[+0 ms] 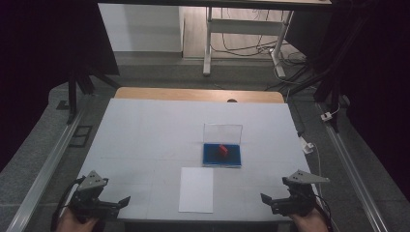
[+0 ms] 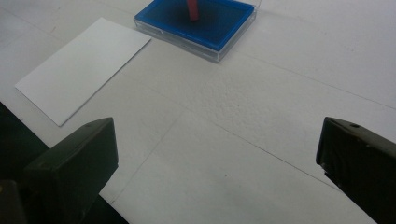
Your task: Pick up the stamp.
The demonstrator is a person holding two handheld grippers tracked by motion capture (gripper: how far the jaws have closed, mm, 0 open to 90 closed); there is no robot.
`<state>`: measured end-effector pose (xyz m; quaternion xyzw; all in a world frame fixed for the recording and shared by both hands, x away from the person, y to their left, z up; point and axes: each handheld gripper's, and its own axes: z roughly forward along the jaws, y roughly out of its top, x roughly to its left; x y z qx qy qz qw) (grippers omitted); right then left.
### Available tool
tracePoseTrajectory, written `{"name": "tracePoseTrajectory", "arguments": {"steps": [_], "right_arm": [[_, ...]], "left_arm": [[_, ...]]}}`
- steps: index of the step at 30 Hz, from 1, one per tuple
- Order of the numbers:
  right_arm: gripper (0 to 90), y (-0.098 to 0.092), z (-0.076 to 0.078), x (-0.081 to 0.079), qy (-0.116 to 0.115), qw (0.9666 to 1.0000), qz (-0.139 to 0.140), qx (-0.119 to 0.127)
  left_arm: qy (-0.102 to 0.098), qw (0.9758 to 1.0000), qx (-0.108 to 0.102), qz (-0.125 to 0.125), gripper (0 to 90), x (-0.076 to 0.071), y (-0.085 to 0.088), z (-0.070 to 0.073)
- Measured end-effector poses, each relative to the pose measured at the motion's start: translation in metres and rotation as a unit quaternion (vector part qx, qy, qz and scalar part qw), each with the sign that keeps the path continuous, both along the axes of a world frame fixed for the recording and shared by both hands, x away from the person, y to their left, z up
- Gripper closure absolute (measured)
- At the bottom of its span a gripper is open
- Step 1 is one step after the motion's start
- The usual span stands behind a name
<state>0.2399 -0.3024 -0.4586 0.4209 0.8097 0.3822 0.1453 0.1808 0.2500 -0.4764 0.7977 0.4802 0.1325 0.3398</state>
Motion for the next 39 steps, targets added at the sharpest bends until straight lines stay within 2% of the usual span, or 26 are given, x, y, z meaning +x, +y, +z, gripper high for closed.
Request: {"name": "tracePoseTrajectory", "arguments": {"steps": [5,12,18,23,24,26,36,39], "right_arm": [[0.0,0.001,0.003,0.0,-0.006,1.0,0.005,0.005],[0.0,0.005,0.005,0.002,-0.009,0.9998,0.015,-0.004],[0.0,0.01,0.008,0.003,-0.021,0.9995,0.023,-0.008],[0.0,0.015,0.01,0.006,-0.025,0.9992,0.031,-0.006],[0.0,0.018,0.01,0.008,-0.031,0.9986,0.042,0.001],[0.0,0.021,0.009,0.009,-0.029,0.9984,0.048,0.001],[0.0,0.028,0.009,0.018,-0.036,0.9971,0.062,0.023],[0.0,0.031,0.007,0.021,-0.029,0.9968,0.069,0.028]], "left_arm": [[0.002,1.0,0.001,0.0,2.2,0.0,0.0,0.0],[0.005,1.0,0.0,0.0,2.3,0.001,0.0,0.0],[0.006,1.0,0.001,0.002,2.4,0.002,0.0,-0.001],[0.008,1.0,0.001,0.003,2.5,0.002,0.0,-0.001],[0.009,1.0,0.001,0.003,2.5,0.002,0.0,-0.001],[0.009,1.0,0.002,0.002,2.7,0.002,0.0,-0.001],[0.008,1.0,0.004,0.003,2.6,0.002,-0.001,-0.001],[0.009,0.9999,0.004,0.003,2.6,0.002,-0.001,-0.001]]}}
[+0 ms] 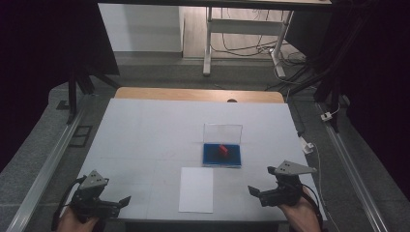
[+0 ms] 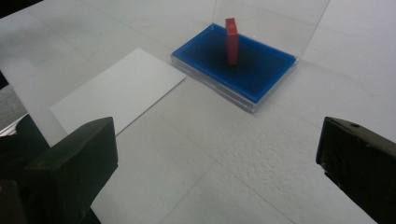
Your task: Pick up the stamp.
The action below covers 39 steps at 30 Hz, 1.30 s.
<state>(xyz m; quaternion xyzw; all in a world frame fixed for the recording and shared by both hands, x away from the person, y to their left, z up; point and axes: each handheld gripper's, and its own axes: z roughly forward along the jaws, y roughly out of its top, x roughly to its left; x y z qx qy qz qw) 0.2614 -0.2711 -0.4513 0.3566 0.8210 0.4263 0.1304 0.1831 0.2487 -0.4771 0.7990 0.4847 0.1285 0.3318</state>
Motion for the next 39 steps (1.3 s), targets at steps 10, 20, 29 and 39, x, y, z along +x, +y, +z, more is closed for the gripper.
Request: {"name": "tracePoseTrajectory", "arguments": {"steps": [10,20,29,39], "right_arm": [[0.0,0.011,0.0,0.013,0.018,0.9997,0.002,0.017],[0.0,0.025,-0.001,0.027,0.02,0.9997,0.011,0.013],[0.0,0.038,-0.005,0.042,0.023,0.9997,0.002,-0.011],[0.0,0.056,-0.008,0.057,0.018,0.9991,0.01,-0.037]], "left_arm": [[0.0,1.0,0.0,0.0,2.6,0.0,0.0,0.0],[0.0,1.0,-0.001,0.0,2.6,0.0,0.0,0.0],[0.0,1.0,-0.002,-0.001,2.6,0.001,0.001,0.0],[0.0,1.0,-0.003,-0.002,2.5,0.001,0.001,0.0]]}}
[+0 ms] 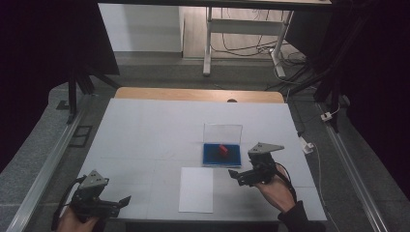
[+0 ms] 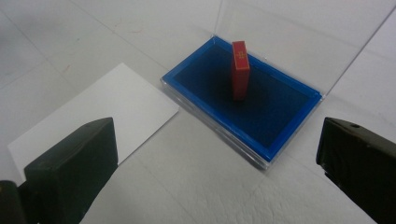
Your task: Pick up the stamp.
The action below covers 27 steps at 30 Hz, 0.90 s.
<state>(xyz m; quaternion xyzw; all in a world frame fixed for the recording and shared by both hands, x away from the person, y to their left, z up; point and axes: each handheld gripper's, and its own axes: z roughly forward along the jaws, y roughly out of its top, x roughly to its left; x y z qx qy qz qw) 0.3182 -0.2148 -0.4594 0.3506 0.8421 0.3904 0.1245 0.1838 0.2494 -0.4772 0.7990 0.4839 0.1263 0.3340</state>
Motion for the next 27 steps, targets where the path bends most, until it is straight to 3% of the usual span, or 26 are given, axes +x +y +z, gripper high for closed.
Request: {"name": "tracePoseTrajectory", "arguments": {"steps": [13,27], "right_arm": [[0.0,0.017,-0.005,0.021,0.0,0.9997,0.003,-0.025],[0.0,0.038,-0.022,0.051,-0.001,0.9986,0.003,-0.054]], "left_arm": [[0.002,1.0,-0.001,-0.001,2.5,0.0,0.0,0.0],[0.003,1.0,-0.002,0.0,2.5,0.0,0.0,0.0]]}}
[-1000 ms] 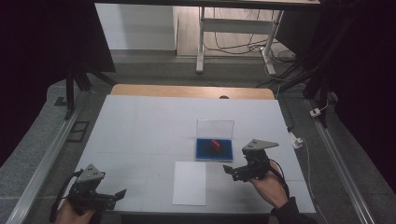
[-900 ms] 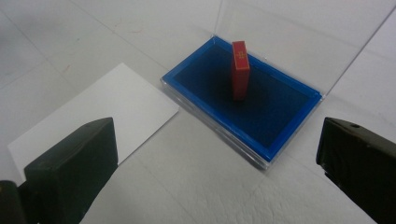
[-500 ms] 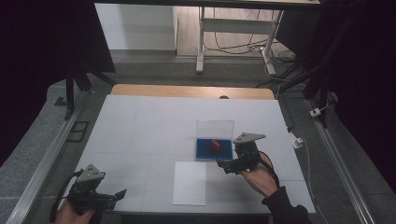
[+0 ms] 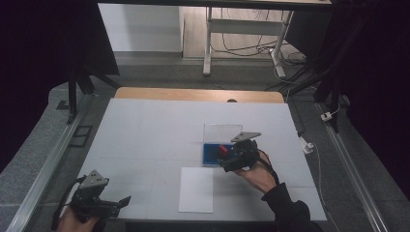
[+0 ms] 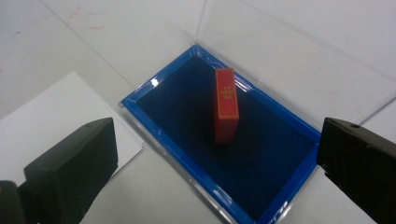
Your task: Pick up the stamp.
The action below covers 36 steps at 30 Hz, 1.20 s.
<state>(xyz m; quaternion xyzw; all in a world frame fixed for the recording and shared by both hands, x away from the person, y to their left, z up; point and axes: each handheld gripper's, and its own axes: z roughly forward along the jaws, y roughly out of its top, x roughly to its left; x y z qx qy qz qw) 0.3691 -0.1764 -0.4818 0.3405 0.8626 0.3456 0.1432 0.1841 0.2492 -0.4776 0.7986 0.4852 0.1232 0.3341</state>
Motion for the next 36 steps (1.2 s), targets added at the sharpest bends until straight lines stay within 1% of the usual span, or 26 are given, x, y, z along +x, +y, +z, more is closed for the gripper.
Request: {"name": "tracePoseTrajectory", "arguments": {"steps": [3,8,9,11,12,13,14,15,16,17,18,19,21,22,23,24,29,30,31,32,36], "right_arm": [[0.0,0.004,-0.003,0.005,0.001,1.0,-0.002,-0.008],[0.5,0.008,-0.006,0.01,-0.007,0.9998,0.0,-0.018],[5.0,0.009,-0.006,0.012,-0.013,0.9996,0.0,-0.024],[11.2,0.01,-0.005,0.014,-0.013,0.9996,0.001,-0.025],[11.2,0.01,-0.005,0.014,-0.013,0.9996,0.001,-0.025],[15.1,0.01,-0.005,0.014,-0.013,0.9996,0.002,-0.025],[23.6,0.011,-0.005,0.016,-0.012,0.9996,0.003,-0.025],[23.6,0.011,-0.005,0.016,-0.012,0.9996,0.003,-0.025],[31.0,0.012,-0.005,0.018,-0.01,0.9996,-0.001,-0.027],[35.5,0.012,-0.004,0.019,-0.007,0.9996,0.0,-0.028],[35.5,0.012,-0.004,0.019,-0.007,0.9996,0.0,-0.028],[43.0,0.013,-0.004,0.02,-0.001,0.9996,0.0,-0.029],[50.3,0.015,-0.005,0.022,0.007,0.9996,-0.001,-0.026],[50.3,0.015,-0.005,0.022,0.007,0.9996,-0.001,-0.026],[57.1,0.016,-0.005,0.023,0.011,0.9995,0.0,-0.028],[60.2,0.017,-0.005,0.024,0.013,0.9995,0.001,-0.028],[71.0,0.018,-0.004,0.024,0.015,0.9996,0.001,-0.024],[71.0,0.018,-0.004,0.024,0.015,0.9996,0.001,-0.024],[75.8,0.019,-0.004,0.024,0.017,0.9995,0.001,-0.025],[77.9,0.019,-0.004,0.024,0.016,0.9995,0.001,-0.028],[79.1,0.02,-0.004,0.023,0.013,0.9994,-0.002,-0.033]], "left_arm": [[0.0,1.0,0.0,0.0,2.5,0.0,0.0,0.0],[0.0,1.0,0.0,0.0,2.5,0.0,0.0,0.0],[0.0,1.0,0.0,0.0,2.5,0.0,0.0,0.0],[0.0,1.0,0.001,-0.001,2.5,0.0,0.0,0.0],[0.0,1.0,0.001,-0.001,2.5,0.0,0.0,0.0],[0.0,1.0,0.001,-0.001,2.5,0.0,0.0,0.0],[0.0,1.0,0.001,-0.001,2.5,0.0,0.0,0.0],[0.0,1.0,0.001,-0.001,2.5,0.0,0.0,0.0],[-0.001,1.0,0.002,-0.001,2.5,0.0,0.0,0.0],[-0.001,1.0,0.002,-0.001,2.5,0.0,0.0,0.0],[0.0,1.0,0.002,-0.001,2.5,0.0,0.0,0.0],[-0.001,1.0,0.002,-0.001,2.5,0.0,0.0,0.0],[-0.001,1.0,0.002,-0.001,2.5,0.0,0.0,0.0],[-0.001,1.0,0.002,-0.001,2.5,0.0,0.0,0.0],[0.0,1.0,0.002,-0.002,2.5,0.0,0.0,0.0],[0.0,1.0,0.002,-0.002,2.5,0.0,0.0,0.0],[0.001,1.0,0.003,-0.002,2.5,0.0,0.0,0.0],[0.001,1.0,0.003,-0.002,2.5,0.0,0.0,0.0],[0.001,1.0,0.003,-0.002,2.5,0.0,0.0,0.0],[0.001,1.0,0.003,-0.003,2.5,0.0,0.0,0.0],[0.001,1.0,0.003,-0.002,2.5,0.0,0.0,0.0]]}}
